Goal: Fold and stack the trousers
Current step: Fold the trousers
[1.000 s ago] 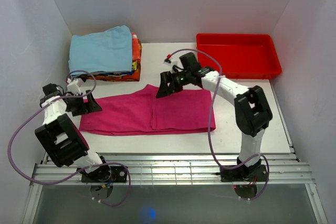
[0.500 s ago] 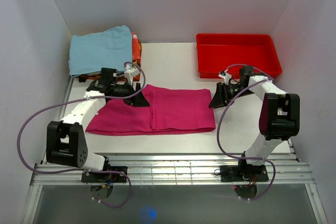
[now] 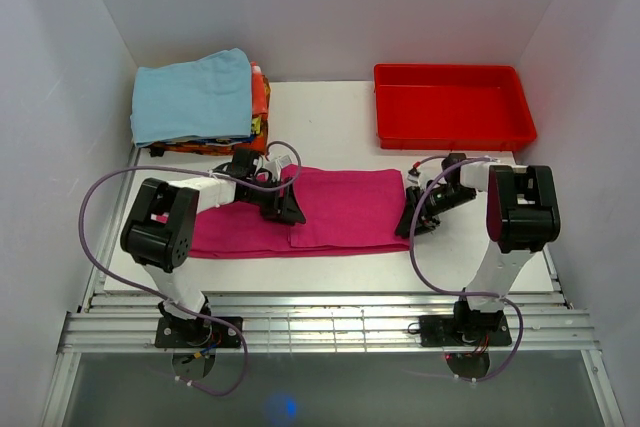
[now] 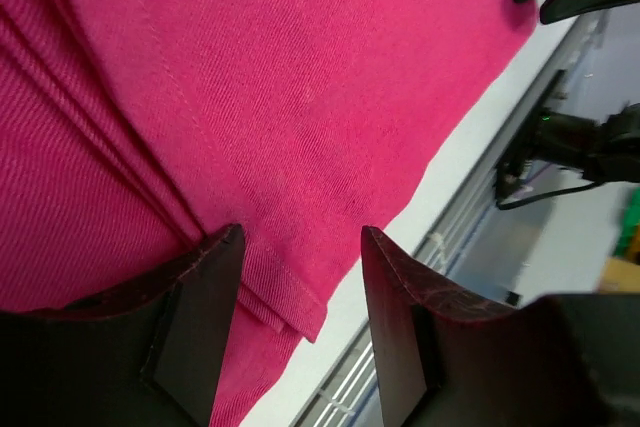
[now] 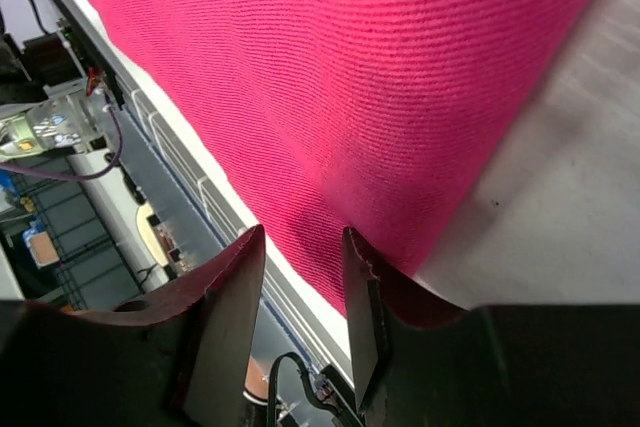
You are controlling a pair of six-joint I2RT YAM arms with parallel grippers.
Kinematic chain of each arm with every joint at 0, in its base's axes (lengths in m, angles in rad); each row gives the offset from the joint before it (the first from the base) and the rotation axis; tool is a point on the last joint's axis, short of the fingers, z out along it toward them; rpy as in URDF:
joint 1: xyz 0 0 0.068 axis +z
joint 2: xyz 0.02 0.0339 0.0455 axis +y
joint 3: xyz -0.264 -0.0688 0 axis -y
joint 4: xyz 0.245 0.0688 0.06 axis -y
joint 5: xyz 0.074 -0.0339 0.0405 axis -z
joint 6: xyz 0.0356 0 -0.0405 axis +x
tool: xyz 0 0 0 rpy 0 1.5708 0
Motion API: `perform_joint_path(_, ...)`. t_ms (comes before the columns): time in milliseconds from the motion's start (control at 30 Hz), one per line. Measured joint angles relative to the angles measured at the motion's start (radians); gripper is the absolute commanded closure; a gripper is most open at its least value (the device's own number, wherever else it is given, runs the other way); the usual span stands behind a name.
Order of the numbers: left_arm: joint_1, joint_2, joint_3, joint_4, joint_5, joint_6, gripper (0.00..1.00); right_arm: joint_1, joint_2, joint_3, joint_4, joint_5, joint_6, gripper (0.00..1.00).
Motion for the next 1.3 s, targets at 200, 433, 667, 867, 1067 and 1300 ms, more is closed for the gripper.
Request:
perform_joint_path(200,0.014,0.057,0.076,-0.104,-0.019,0.035,0.33,0.0,-0.117,0.011,-0.005,0.1,-0.014,0.33)
perform_joint_path(433,0.067,-0.104,0.085,-0.237,-0.096,0.166,0.06,-0.031,-0.291,0.092,0.042,0.258,-0.061,0.07)
perform_joint_path(667,0.354,-0.409,0.155,-0.402,-0.063,0.297,0.02,-0.063,-0.158,0.084,0.129,0.317,-0.031,0.13)
perform_joint_path(867,0.76,-0.367,0.179,-0.602,-0.04,0.507,0.02,-0.071,-0.106,0.064,0.212,0.287,0.006,0.3)
perform_joint_path(1067,1.011,-0.251,0.179,-0.742,-0.027,0.674,0.02,-0.077,-0.043,0.066,0.286,0.142,0.061,0.37)
perform_joint_path(1300,1.154,-0.105,0.191,-0.824,-0.002,0.791,0.02,-0.07,-0.017,0.023,0.361,0.004,0.111,0.4)
